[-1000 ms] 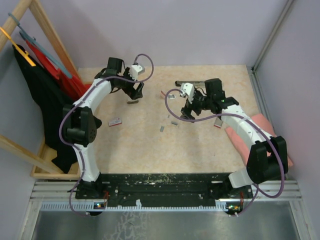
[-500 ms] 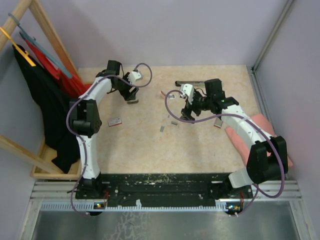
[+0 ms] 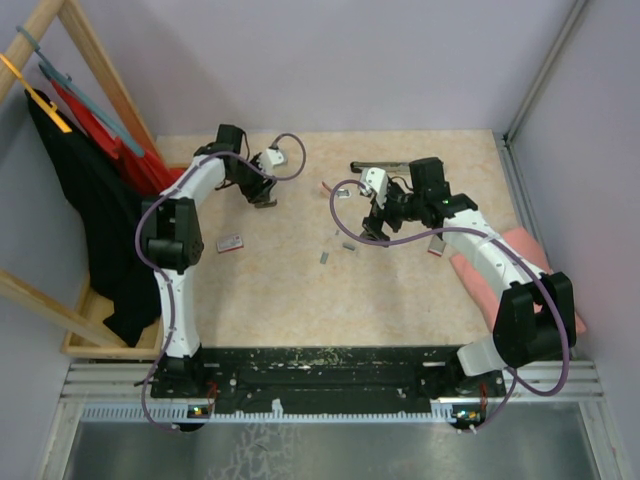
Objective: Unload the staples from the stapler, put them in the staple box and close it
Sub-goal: Pick up the stapler from the center of the board, then unload the staple at the center of the board.
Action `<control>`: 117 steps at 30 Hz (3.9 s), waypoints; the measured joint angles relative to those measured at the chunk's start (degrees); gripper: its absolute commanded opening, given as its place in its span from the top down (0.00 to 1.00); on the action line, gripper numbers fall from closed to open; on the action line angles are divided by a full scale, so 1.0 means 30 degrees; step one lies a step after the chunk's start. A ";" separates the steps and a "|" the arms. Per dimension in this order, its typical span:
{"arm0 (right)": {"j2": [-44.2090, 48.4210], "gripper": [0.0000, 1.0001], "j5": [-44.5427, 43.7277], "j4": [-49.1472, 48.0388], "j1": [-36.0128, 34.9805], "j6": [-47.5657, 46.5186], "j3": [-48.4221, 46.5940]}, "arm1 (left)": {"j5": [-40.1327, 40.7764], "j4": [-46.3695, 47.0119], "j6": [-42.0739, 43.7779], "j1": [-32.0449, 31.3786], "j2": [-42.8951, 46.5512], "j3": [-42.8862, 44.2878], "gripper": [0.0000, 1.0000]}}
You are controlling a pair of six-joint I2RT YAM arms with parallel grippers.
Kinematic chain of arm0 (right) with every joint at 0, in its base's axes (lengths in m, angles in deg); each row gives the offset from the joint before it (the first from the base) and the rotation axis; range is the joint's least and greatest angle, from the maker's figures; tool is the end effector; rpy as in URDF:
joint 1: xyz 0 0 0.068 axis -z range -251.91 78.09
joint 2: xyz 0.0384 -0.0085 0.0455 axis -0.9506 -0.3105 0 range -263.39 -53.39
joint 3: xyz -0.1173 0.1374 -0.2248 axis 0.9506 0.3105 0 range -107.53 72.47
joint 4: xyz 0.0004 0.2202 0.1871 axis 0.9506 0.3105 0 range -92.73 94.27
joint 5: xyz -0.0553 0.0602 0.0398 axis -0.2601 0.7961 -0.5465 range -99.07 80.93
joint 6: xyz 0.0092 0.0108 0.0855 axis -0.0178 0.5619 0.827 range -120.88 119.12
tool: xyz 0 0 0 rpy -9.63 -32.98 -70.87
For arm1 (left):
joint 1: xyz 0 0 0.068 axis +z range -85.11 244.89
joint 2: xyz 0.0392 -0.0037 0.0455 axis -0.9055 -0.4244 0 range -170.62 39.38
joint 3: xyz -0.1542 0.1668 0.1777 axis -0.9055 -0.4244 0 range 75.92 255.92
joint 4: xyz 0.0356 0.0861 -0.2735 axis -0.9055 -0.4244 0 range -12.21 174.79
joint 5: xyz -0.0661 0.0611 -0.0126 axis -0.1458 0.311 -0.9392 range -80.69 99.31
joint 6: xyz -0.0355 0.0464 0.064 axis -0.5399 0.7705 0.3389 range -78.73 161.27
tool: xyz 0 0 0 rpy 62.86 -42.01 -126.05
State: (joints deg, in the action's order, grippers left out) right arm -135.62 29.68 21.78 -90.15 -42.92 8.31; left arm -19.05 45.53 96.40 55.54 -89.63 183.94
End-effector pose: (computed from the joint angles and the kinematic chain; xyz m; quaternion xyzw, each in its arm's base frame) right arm 0.3268 0.1581 0.2725 -0.5490 0.6801 0.2190 0.4338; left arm 0.5307 -0.1244 0.1663 0.5531 0.7590 -0.1213 0.3215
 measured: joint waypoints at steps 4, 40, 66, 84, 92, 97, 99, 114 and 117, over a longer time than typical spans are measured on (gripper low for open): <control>0.0000 0.05 0.0000 0.0000 0.0007 -0.0007 0.0000 | 0.0007 0.0007 0.0168 -0.0131 -0.0007 -0.0262 0.42; -0.1974 0.02 -0.0648 0.0277 0.0015 0.7650 -0.3971 | -0.0189 0.1814 -0.2295 -0.3971 0.7053 -0.6047 1.00; -0.6572 0.35 0.6659 -0.8320 0.0015 2.1034 -0.0984 | -0.1741 0.6834 -0.6455 -0.8429 1.4863 -1.3755 1.00; -0.6572 0.41 0.8189 -0.9850 0.0015 2.2556 -0.0444 | -0.1756 0.7817 -0.7031 -0.8429 1.4863 -1.4171 1.00; -0.6572 0.50 0.8641 -0.9836 -0.0226 2.2578 -0.0357 | -0.1756 0.7956 -0.7104 -0.8429 1.4863 -1.4171 1.00; -0.6579 0.50 0.8706 -0.9726 -0.0430 2.2542 -0.0357 | -0.1756 0.7949 -0.7213 -0.8429 1.4863 -1.4185 1.00; -0.6579 0.50 0.8714 -0.9734 -0.0474 2.2535 -0.0357 | -0.1756 0.7956 -0.7249 -0.8429 1.4863 -1.4207 1.00; -0.7344 0.77 0.9107 -0.9566 -0.0867 2.2374 -0.0357 | -0.1647 0.7956 -0.7315 -0.8429 1.4855 -1.4455 1.00; -0.7497 0.74 0.9114 -0.9449 -0.0867 2.2418 -0.0357 | -0.1647 0.7963 -0.7322 -0.8429 1.4855 -1.4455 1.00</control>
State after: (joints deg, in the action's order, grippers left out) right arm -158.11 57.02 -6.57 -92.75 24.33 7.24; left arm -23.99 69.42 74.44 30.25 -45.07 140.58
